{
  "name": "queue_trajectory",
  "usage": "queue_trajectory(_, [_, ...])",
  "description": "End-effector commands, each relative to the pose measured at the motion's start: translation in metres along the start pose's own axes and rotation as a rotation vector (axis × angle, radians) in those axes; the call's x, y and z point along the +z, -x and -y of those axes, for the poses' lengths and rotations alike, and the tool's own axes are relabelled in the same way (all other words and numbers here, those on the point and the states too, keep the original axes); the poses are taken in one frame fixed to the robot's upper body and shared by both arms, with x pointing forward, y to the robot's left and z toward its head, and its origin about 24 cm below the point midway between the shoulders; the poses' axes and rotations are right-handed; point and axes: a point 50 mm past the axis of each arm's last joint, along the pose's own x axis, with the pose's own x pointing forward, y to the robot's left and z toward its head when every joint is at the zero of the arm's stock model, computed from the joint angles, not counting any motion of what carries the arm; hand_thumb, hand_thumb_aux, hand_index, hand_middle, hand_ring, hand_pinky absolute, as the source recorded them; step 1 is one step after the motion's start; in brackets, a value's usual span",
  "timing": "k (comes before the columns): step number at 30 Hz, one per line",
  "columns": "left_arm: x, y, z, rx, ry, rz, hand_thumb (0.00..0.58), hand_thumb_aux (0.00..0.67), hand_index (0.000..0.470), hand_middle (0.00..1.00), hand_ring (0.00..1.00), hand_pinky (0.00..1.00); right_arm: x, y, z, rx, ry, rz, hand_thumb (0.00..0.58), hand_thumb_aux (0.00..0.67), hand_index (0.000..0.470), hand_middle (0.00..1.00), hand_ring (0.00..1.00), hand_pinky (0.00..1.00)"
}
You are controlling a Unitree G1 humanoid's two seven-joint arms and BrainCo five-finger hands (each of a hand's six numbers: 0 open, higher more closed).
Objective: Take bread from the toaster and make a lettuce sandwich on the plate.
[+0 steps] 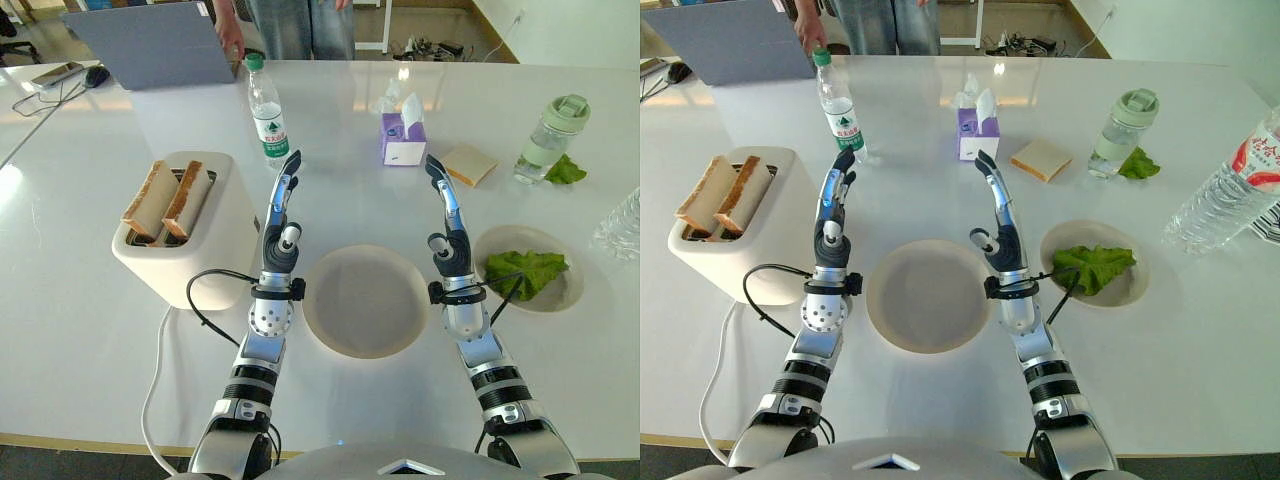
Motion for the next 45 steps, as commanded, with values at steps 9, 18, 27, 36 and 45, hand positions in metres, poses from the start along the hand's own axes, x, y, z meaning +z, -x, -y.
queue_trajectory(9, [0.0,0.0,0.001,-0.005,0.001,-0.006,0.0,0.0,0.0,0.0,0.0,0.0,-0.001,0.002,-0.001,0.013,0.002,-0.007,0.0,0.0,0.0,0.0,0.0,0.0])
queue_trajectory(18, [0.031,0.015,-0.075,0.05,-0.471,0.068,0.0,0.0,0.0,0.0,0.0,0.0,-0.001,0.004,-0.004,0.039,0.006,-0.01,0.0,0.0,0.0,0.0,0.0,0.0])
queue_trajectory(27, [0.048,0.032,-0.202,0.066,-1.104,-0.249,0.0,0.0,0.0,0.0,0.0,0.0,-0.006,0.01,-0.007,0.066,0.008,-0.045,0.0,0.0,0.0,0.0,0.0,0.0])
queue_trajectory(36, [0.018,0.022,-0.228,-0.078,-1.133,-0.478,0.0,0.0,0.0,0.0,0.0,0.0,-0.008,0.01,-0.008,0.064,0.006,-0.06,0.0,0.0,0.0,0.0,0.0,0.0])
queue_trajectory(45, [0.002,0.028,-0.234,-0.285,-1.127,-0.643,0.53,0.473,0.332,0.0,0.0,0.0,-0.008,0.008,-0.011,0.071,0.003,-0.053,0.0,0.0,0.0,0.0,0.0,0.0])
